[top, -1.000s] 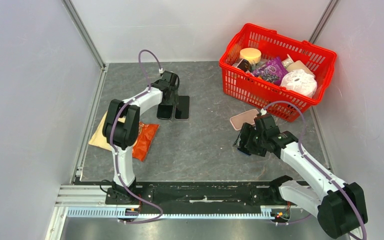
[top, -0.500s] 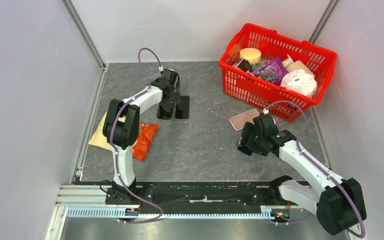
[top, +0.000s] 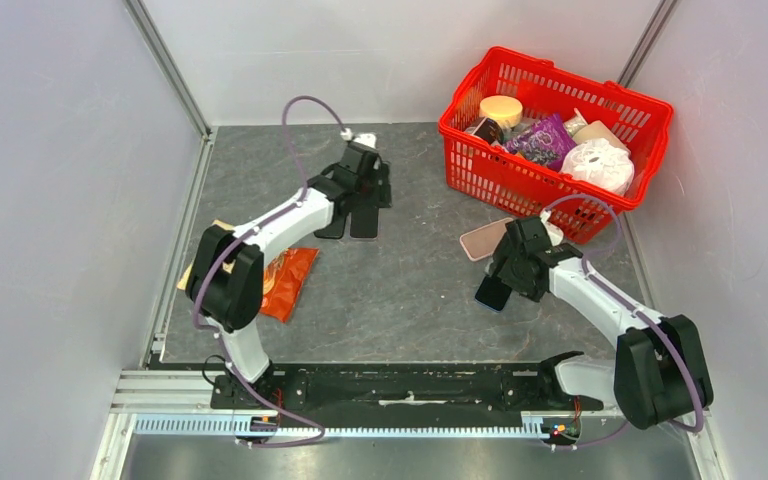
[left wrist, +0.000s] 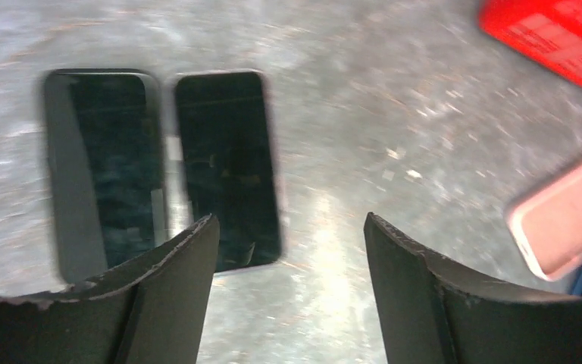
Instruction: Put the phone into the phone case
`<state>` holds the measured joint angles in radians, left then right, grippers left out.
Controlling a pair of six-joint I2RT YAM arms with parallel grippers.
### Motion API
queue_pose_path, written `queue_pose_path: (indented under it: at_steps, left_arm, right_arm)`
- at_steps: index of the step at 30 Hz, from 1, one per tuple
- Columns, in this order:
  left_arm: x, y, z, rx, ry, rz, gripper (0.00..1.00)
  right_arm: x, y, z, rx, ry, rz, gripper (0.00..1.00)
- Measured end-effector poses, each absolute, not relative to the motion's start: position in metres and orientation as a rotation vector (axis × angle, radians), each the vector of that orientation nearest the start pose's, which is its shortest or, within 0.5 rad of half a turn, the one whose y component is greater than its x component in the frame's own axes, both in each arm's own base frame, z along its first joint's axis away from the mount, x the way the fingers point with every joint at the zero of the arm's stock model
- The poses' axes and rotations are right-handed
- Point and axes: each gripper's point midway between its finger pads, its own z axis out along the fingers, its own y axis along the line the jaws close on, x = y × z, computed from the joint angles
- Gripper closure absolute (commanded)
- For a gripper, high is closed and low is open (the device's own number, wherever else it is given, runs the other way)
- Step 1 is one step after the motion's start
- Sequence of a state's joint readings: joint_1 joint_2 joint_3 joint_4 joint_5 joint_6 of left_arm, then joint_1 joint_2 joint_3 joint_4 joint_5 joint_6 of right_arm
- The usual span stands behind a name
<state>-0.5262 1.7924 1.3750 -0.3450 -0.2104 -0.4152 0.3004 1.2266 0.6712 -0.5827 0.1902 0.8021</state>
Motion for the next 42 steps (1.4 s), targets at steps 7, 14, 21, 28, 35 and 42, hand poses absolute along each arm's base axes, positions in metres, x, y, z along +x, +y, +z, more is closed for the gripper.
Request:
queue_pose_path:
  at_steps: [7,14,21,28,35,42]
  left_arm:
    - [0.392,-0.337,0.114,0.363,2.313,-0.423,0.39]
    - [0.385,-0.424,0.072,0.611,2.292,-0.539,0.42]
    - [0.389,-0.454,0.037,0.669,2.293,-0.597,0.44]
    - [0.390,-0.468,0.031,0.720,2.261,-0.613,0.54]
    - [0.377,-0.478,0.026,0.816,2.221,-0.555,0.82]
    - [0.376,-0.468,0.026,0.778,2.198,-0.479,0.98]
  right_arm:
    - [0.250,0.068,0.060,0.806,2.465,0.143,0.10]
    - [0.240,0.063,0.099,0.835,2.319,0.236,0.10]
    - [0.224,0.058,0.105,0.840,2.322,0.229,0.10]
    - [0.217,0.055,0.101,0.835,2.350,0.206,0.10]
    - [0.217,0.054,0.097,0.829,2.370,0.181,0.09]
    - [0.223,0.055,0.086,0.829,2.397,0.152,0.08]
